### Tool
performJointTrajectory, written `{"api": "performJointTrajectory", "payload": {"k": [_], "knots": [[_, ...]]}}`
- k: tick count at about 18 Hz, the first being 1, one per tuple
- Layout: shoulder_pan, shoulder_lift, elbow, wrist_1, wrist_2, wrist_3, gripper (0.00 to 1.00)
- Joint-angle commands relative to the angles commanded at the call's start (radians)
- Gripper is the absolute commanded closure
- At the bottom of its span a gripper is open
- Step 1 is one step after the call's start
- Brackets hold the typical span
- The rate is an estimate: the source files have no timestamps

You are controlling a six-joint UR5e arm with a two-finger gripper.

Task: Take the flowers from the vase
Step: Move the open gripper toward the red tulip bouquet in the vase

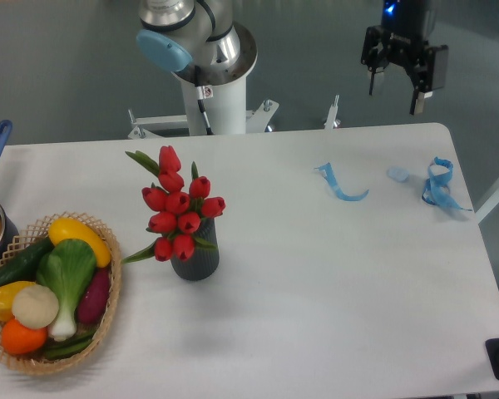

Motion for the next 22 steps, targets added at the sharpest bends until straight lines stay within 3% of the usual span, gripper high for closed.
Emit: {"api": "performJointTrajectory", "payload": {"k": [3,12,15,22], "knots": [[0.0,0.005,-0.034,0.037,-0.04,-0.141,0.0],[-0.075,0.005,-0.107,0.038,-0.202,-0.354,0.0],[-0.098,0.002,-0.109,0.04,-0.256,-0.518,0.0],[-0.256,-0.032,-0.163,0.048,-0.339,-0.574,0.0]]}}
